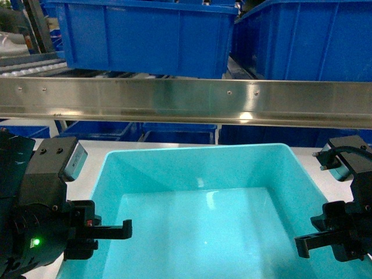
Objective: Organize blue bins on left shelf correctly
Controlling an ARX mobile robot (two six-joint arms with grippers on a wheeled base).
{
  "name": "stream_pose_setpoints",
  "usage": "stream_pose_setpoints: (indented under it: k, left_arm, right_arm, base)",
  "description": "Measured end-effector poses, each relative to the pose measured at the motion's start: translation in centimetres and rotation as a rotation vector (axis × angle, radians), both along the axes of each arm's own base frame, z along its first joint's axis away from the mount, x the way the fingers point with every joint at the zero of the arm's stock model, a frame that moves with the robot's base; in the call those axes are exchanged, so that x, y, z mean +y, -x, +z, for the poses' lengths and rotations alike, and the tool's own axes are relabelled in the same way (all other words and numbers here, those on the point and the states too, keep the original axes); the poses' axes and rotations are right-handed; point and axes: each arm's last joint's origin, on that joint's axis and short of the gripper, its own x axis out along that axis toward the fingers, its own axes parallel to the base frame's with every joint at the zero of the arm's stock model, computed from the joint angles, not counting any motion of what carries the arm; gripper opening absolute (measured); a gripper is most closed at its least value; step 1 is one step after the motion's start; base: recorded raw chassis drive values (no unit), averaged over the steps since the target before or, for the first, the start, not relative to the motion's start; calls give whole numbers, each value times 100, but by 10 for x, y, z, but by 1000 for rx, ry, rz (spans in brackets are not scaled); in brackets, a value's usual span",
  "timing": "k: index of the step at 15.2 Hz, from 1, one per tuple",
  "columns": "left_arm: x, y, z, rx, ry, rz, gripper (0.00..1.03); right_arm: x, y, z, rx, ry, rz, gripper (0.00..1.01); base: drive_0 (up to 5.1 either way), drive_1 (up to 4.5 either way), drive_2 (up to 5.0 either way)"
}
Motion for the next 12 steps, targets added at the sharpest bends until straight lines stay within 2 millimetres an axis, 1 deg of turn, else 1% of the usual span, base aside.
stream_pose_setpoints:
  k: [2,3,4,5,7,8,9,11,12]
  left_arm:
    - [0,1,3,4,1,-3,2]
    - [1,2,10,-3,5,-6,2]
    - [1,4,25,-43,14,-11,2]
    - [2,7,44,-103,28,-12,2]
    - [1,15,73,-215,73,-31,2]
    - [1,15,74,-217,76,-35,2]
    - [1,15,71,-200,72,-37,2]
    - [1,17,64,-164,67,-41,2]
    - [1,17,63,-160,67,-41,2]
  right_arm:
    - [-1,3,0,-5,-11,-5,2]
    - [-1,7,5,-11,-21,-7,2]
    - [-2,9,18,-43,-38,-7,2]
    - [-3,13,38,-135,-62,3,2]
    - [-8,28,74,-427,-62,2,2]
    - [-8,28,78,-457,-54,8,2]
    - [-8,28,78,-456,-40,15,2]
    - [-9,29,67,-403,-29,15,2]
    - [-9,30,66,-401,-28,14,2]
  base:
    - [0,0,0]
    - [0,0,0]
    - [0,0,0]
    - [0,0,0]
    - [0,0,0]
    - [0,0,0]
    - [0,0,0]
    - [0,0,0]
    - [0,0,0]
